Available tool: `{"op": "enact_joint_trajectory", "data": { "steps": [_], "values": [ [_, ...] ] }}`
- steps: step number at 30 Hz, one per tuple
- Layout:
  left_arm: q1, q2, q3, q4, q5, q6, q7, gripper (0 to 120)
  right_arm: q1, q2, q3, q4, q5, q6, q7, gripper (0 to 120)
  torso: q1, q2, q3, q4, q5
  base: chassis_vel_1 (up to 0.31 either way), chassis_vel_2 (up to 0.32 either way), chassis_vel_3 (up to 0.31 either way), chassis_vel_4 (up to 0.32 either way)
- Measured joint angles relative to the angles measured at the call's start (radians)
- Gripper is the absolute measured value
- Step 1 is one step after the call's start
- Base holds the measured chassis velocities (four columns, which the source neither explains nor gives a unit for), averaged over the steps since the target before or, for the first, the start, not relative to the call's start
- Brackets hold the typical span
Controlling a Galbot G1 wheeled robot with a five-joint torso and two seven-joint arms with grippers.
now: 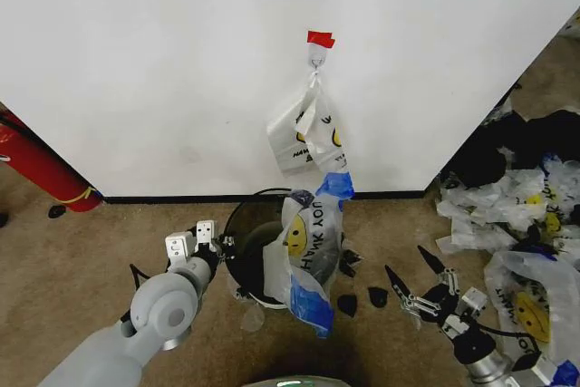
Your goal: Pick up the garbage bag from the wall and place it over the trash bin.
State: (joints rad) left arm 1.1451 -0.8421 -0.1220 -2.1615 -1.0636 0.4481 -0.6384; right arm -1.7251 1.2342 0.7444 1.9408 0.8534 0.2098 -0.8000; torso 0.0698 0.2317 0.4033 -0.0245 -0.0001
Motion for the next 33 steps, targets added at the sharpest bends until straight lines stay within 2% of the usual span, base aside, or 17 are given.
{"op": "enact_joint_trajectory", "data": {
  "steps": [2,4,9,10,16,21,23,33],
  "values": [
    [0.019,0.011,-0.009,-0.029,0.04,0.001,0.021,45,0.016,-0.026,-0.02,-0.034,0.084,-0.047,-0.021,100,0.0,0.0,0.0,0.0003,0.0002,0.0,0.0,0.0,0.0],
    [0.022,0.016,-0.01,-0.04,0.053,0.001,0.032,48,0.02,-0.032,-0.026,-0.045,0.113,-0.062,-0.025,100,0.0,0.0,0.0,0.0002,0.0001,0.0,0.0,0.0,0.0],
    [0.07,0.039,-0.05,-0.107,0.138,-0.005,0.092,69,0.075,-0.068,-0.077,-0.138,0.252,-0.151,-0.068,100,0.0,0.0,0.0,0.0,0.0002,0.0,0.0,0.0,0.0],
    [0.07,0.039,-0.05,-0.107,0.138,-0.005,0.092,69,0.075,-0.068,-0.077,-0.138,0.252,-0.151,-0.068,100,0.0,0.0,0.0,0.0,0.0002,0.0,0.0,0.0,0.0],
    [0.092,0.064,-0.089,-0.175,0.178,-0.018,0.12,94,0.173,-0.075,-0.172,-0.218,0.4,-0.265,-0.125,100,0.0,0.0,0.0,0.0002,0.0002,0.0,0.0,0.0,0.0],
    [0.088,0.081,-0.082,-0.192,0.214,-0.033,0.149,100,0.218,-0.054,-0.196,-0.26,0.433,-0.28,-0.126,100,0.0,0.0,0.0,0.0001,0.0002,0.0,0.0,0.0,0.0],
    [0.087,0.091,-0.067,-0.199,0.243,-0.055,0.181,100,0.263,-0.04,-0.205,-0.333,0.435,-0.285,-0.14,100,0.0,0.0,0.0,-0.0001,0.0001,0.0,0.0,0.0,0.0],
    [0.102,0.086,-0.067,-0.213,0.263,-0.059,0.186,100,0.436,-0.011,-0.269,-0.55,0.367,-0.348,-0.357,100,0.0,0.0,0.0,0.0,0.0,0.0,0.0,0.0,0.0]
  ]
}}
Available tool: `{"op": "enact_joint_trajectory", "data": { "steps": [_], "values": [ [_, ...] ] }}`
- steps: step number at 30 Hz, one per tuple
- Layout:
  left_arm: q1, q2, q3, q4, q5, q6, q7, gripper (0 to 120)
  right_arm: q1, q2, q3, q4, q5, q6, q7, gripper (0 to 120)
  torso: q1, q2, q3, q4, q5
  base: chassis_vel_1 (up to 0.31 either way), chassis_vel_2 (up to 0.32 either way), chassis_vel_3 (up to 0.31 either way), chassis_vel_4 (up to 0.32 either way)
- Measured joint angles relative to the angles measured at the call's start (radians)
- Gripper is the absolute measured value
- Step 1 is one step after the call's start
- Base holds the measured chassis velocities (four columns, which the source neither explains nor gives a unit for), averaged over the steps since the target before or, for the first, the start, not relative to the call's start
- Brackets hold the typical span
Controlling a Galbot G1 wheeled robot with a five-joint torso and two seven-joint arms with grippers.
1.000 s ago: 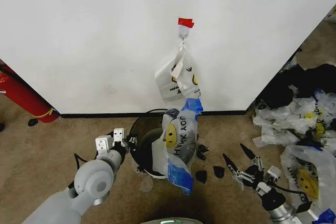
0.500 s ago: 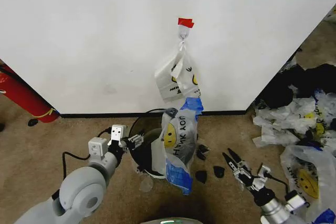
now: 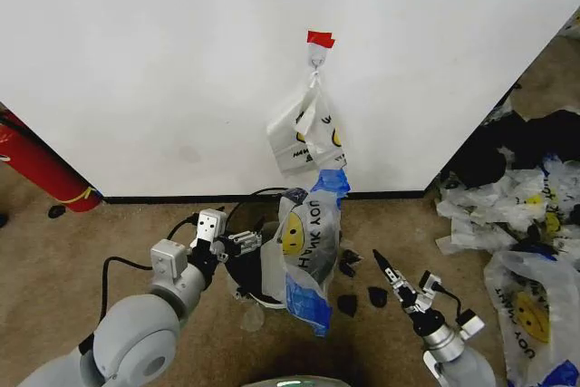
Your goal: Pick up the garbage bag from the wall and place it over the trash bin.
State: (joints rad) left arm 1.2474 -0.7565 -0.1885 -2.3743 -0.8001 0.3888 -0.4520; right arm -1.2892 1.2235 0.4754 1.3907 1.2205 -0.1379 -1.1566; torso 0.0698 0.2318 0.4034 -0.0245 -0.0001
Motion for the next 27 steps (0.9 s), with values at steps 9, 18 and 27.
{"op": "enact_joint_trajectory", "data": {
  "steps": [9,18,27],
  "values": [
    [0.008,0.001,-0.001,-0.001,0.005,0.006,-0.002,100,0.139,0.069,-0.034,-0.122,-0.043,-0.004,-0.002,100,0.0,0.0,0.0,0.0002,0.0,0.0,0.0,0.0,0.0],
    [0.007,0.001,0.001,0.002,0.006,0.01,-0.002,100,0.19,0.104,-0.049,-0.167,-0.041,-0.013,-0.002,86,0.0,0.0,0.0,0.0001,-0.0001,0.0,0.0,0.0,0.0],
    [0.007,-0.001,0.004,0.009,0.006,0.011,-0.001,100,0.206,0.122,-0.06,-0.197,-0.04,-0.017,-0.008,51,0.0,0.0,0.0,0.0001,-0.0001,0.0,0.0,0.0,0.0]
  ]
}}
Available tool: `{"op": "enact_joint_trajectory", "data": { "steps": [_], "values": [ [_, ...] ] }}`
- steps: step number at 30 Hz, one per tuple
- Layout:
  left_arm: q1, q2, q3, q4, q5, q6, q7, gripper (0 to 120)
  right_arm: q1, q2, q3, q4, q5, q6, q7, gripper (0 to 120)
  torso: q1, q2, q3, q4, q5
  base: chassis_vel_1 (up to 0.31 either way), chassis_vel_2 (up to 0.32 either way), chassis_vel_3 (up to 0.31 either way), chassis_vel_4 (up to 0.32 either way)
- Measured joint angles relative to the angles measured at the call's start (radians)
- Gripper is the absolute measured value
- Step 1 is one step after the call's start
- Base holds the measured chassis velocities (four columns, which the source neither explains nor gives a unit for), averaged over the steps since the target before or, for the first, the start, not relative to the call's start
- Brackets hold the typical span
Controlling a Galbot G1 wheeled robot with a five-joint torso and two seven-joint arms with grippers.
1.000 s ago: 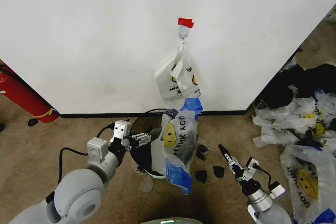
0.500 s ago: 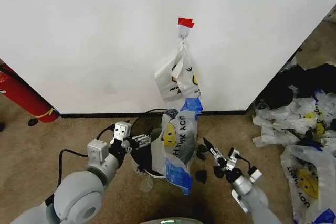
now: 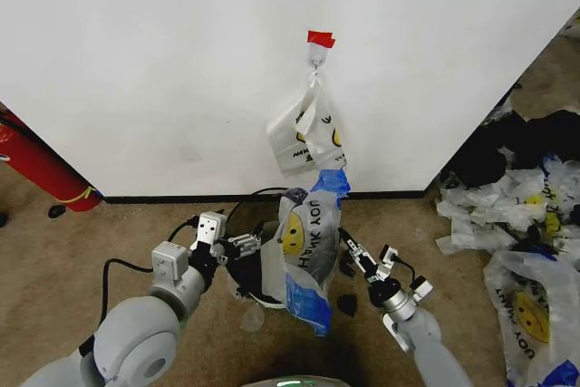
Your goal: Pick up the garbage bag from the wall and place it over the trash bin.
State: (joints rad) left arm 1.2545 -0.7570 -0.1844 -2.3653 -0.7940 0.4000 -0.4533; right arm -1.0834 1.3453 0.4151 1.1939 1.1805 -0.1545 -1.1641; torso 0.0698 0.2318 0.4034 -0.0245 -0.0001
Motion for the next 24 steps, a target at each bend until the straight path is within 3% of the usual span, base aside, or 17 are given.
{"op": "enact_joint_trajectory", "data": {
  "steps": [4,8,14,24],
  "values": [
    [0.0,0.0,0.0,0.001,0.0,0.0,0.0,100,0.001,0.002,0.0,-0.002,0.001,-0.001,-0.004,41,0.0,0.0,0.0,0.0,0.0,0.0,0.0,0.0,0.0],
    [0.003,-0.005,0.003,0.008,0.002,-0.001,0.0,100,0.001,-0.003,0.0,-0.002,0.013,0.001,-0.006,21,0.0,0.0,0.0,-0.0001,-0.0001,0.0,0.0,0.0,0.0],
    [0.0,-0.015,0.015,0.016,0.009,-0.003,0.002,100,0.001,-0.007,0.003,0.005,0.021,0.001,-0.009,1,0.0,0.0,0.0,0.0,0.0,0.0,0.0,0.0,0.0],
    [0.004,-0.016,0.016,0.018,0.015,-0.004,0.003,100,-0.006,-0.016,0.023,-0.007,0.005,0.012,-0.004,0,0.0,0.0,0.0,0.0,0.0001,0.0,0.0,0.0,0.0]
  ]
}}
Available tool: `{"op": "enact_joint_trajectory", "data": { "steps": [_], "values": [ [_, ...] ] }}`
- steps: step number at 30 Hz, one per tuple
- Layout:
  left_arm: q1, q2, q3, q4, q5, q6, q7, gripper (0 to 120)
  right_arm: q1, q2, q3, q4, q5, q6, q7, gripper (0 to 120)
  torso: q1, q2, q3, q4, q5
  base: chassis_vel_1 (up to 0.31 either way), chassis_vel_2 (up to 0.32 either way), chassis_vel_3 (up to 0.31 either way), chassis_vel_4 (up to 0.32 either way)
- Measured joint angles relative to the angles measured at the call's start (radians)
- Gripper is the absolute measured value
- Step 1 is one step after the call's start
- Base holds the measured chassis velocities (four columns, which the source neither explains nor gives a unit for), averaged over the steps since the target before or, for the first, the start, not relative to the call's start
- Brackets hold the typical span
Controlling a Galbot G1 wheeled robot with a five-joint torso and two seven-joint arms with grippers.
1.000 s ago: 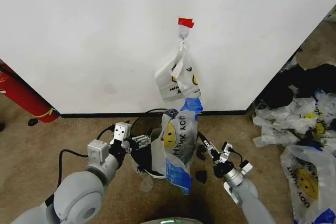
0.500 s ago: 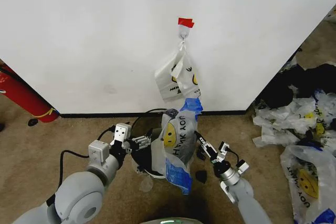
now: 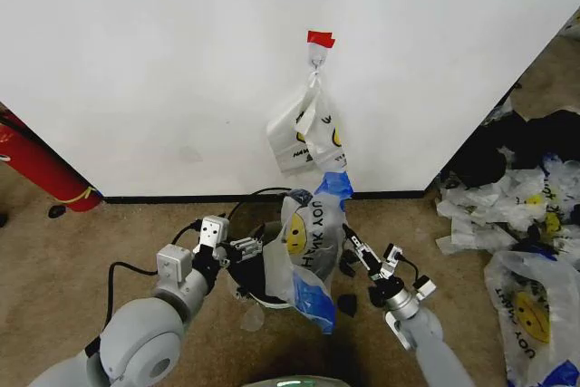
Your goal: Pick up the garbage bag from the wall and place it over the trash bin.
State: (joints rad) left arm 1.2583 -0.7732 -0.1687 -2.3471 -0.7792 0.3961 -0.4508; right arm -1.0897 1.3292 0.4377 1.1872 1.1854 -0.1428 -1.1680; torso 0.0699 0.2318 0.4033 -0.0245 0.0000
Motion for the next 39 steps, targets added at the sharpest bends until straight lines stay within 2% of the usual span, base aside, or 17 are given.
{"op": "enact_joint_trajectory", "data": {
  "steps": [15,24,30,32,38,39],
  "values": [
    [0.019,-0.007,-0.002,-0.01,0.02,0.001,0.002,100,0.001,0.005,0.009,-0.027,-0.128,0.054,0.11,0,0.0,0.0,0.0,0.0001,0.0001,0.0,0.0,0.0,0.0],
    [0.029,-0.01,-0.005,-0.021,0.027,0.001,0.003,100,-0.028,0.005,0.004,0.025,-0.142,0.089,0.186,0,0.0,0.0,0.0,0.0001,0.0,0.0,0.0,0.0,0.0],
    [0.029,-0.01,-0.007,-0.034,0.027,0.001,0.003,100,-0.08,-0.022,0.028,0.082,-0.177,0.101,0.199,25,0.0,0.0,0.0,0.0,0.0001,0.0,0.0,0.0,0.0],
    [0.029,-0.011,-0.007,-0.035,0.027,0.001,0.003,100,-0.089,-0.026,0.034,0.088,-0.183,0.104,0.198,28,0.0,0.0,0.0,0.0,0.0001,0.0,0.0,0.0,0.0],
    [0.028,-0.014,-0.006,-0.049,0.028,0.001,0.003,100,-0.186,-0.056,0.112,0.164,-0.229,0.127,0.2,54,0.0,0.0,0.0,0.0,0.0001,0.0,0.0,0.0,0.0],
    [0.028,-0.014,-0.006,-0.049,0.028,0.001,0.003,100,-0.186,-0.056,0.112,0.164,-0.229,0.127,0.2,54,0.0,0.0,0.0,0.0,0.0001,0.0,0.0,0.0,0.0]
  ]
}}
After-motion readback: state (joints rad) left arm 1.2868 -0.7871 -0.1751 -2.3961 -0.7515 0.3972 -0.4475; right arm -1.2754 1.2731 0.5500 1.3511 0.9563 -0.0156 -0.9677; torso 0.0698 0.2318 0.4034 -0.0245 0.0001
